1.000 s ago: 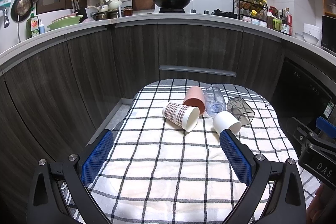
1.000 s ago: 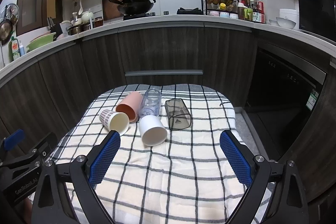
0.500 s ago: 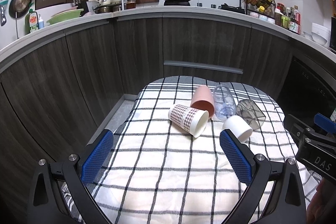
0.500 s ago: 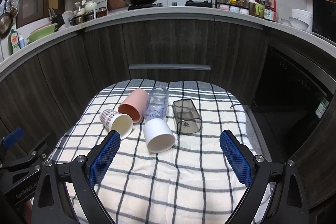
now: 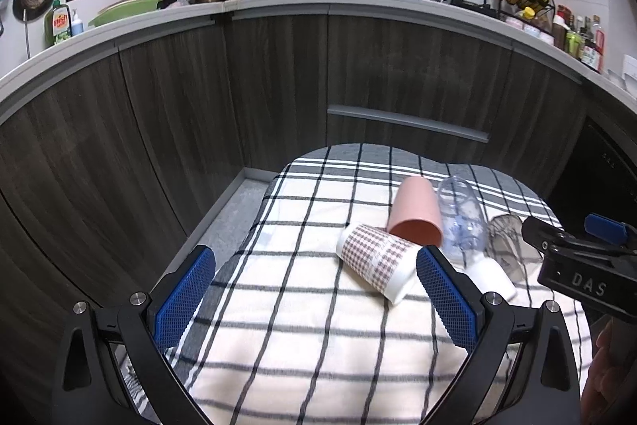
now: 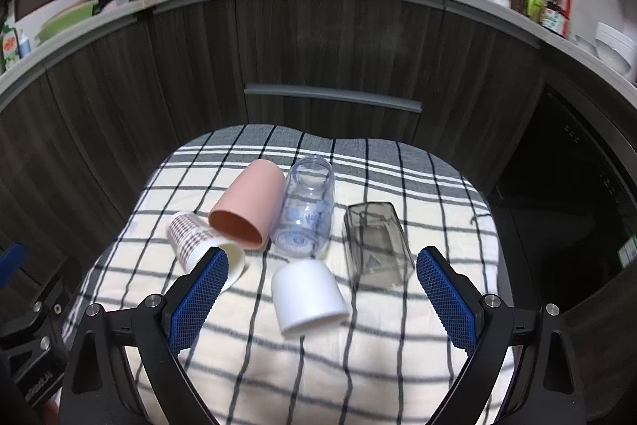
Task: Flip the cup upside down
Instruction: 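Move the right gripper to the clear bottle and grasp its body, then lift the clear bottle with the right gripper and tilt it upright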
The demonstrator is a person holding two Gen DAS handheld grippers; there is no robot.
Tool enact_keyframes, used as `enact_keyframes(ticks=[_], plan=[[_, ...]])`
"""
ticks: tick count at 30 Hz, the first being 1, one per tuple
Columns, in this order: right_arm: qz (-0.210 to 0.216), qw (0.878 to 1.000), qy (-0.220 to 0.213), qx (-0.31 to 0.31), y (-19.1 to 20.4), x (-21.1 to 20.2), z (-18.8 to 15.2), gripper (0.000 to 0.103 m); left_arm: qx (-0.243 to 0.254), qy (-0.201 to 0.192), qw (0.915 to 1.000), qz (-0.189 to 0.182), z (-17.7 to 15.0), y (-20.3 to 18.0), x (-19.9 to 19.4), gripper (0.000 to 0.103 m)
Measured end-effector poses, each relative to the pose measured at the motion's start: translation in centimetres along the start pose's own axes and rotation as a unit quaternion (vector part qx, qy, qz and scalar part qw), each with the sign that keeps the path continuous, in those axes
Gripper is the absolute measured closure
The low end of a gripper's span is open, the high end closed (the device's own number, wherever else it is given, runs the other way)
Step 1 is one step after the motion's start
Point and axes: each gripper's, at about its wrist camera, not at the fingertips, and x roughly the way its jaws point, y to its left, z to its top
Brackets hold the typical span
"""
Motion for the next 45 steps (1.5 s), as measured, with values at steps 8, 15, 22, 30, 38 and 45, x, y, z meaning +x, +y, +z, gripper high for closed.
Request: enact_keyframes(ticks=[8,15,22,30,38,45], plan=[[0.003,0.998,0.069,0.001,0.3,6.4,4.3,0.009,-0.012,0.021,0.9996,0.013,2.9,-0.2,4.2,0.0],[0.019,0.99,0.141,0.012,-0.1,12.0,6.4,0.014,-0.023,0.028,0.9992,0.018,4.7,-0.4,7.3,0.0],[0.045,0.977,0.206,0.035,-0.8,16.3,6.4,0.017,-0.026,0.034,0.9988,0.024,5.7,-0.3,9.6,0.0],[0.032,0.973,0.228,0.022,0.0,18.9,5.9,0.019,-0.026,0.045,0.9983,0.023,5.3,-0.4,11.1,0.0],[0.04,0.966,0.253,0.021,0.4,21.4,5.9,0.022,-0.028,0.047,0.9983,0.023,5.3,-0.4,11.5,0.0],[0.061,0.963,0.26,0.04,0.4,22.2,5.4,0.029,-0.033,0.049,0.998,0.023,5.2,-0.1,11.6,0.0]])
